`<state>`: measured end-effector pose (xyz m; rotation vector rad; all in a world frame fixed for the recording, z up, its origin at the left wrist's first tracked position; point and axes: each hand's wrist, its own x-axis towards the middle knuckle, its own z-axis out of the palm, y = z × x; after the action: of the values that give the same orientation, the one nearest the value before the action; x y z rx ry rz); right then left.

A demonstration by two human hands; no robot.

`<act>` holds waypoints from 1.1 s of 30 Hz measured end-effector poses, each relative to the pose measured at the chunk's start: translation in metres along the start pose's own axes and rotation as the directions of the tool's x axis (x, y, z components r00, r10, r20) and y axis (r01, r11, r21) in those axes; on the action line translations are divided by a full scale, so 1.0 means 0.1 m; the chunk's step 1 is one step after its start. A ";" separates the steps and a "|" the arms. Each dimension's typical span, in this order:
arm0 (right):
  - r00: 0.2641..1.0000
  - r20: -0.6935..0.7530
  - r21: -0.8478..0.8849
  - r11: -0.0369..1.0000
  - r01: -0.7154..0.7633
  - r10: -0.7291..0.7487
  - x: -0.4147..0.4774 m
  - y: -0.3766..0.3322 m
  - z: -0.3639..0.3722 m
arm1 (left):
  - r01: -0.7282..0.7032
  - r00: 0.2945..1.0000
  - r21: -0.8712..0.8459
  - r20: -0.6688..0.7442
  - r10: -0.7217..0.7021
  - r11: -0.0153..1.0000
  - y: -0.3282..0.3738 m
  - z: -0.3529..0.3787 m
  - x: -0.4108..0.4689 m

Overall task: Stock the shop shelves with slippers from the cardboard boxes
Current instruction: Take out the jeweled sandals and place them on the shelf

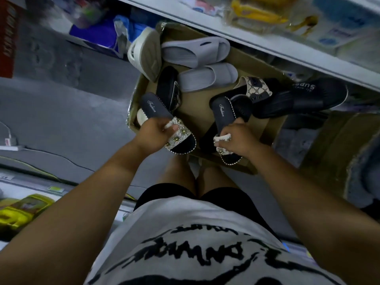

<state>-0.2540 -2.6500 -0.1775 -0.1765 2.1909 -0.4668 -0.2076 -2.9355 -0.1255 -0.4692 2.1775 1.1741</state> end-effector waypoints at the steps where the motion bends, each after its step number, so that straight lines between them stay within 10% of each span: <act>1: 1.000 -0.013 0.007 1.000 0.015 -0.015 -0.02 0.09 0.09 | -0.004 1.000 0.013 0.022 0.004 1.000 -0.02 0.05 0.00; 8: 0.927 -0.335 0.325 0.944 -0.054 0.169 -0.27 0.38 0.50 | 0.024 0.994 0.081 0.101 -0.032 0.996 -0.14 0.30 0.05; 14: 0.874 0.029 0.725 0.592 -0.353 0.485 -0.25 0.54 0.61 | 0.047 0.993 0.140 0.101 -0.061 0.989 -0.17 0.45 0.06; 24: 0.951 0.216 0.479 0.825 -0.300 0.220 -0.03 0.98 0.59 | 0.004 0.998 0.239 0.055 -0.018 0.971 -0.22 0.68 0.05; 33: 0.986 0.021 0.480 0.863 -0.157 0.168 0.11 1.11 0.69 | 0.004 0.999 0.176 -0.041 0.004 0.984 -0.13 0.78 -0.01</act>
<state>-0.2025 -2.5697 -0.2670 0.2854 2.0174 -0.9011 -0.1720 -2.8769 -0.1655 -0.4201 2.2920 0.9678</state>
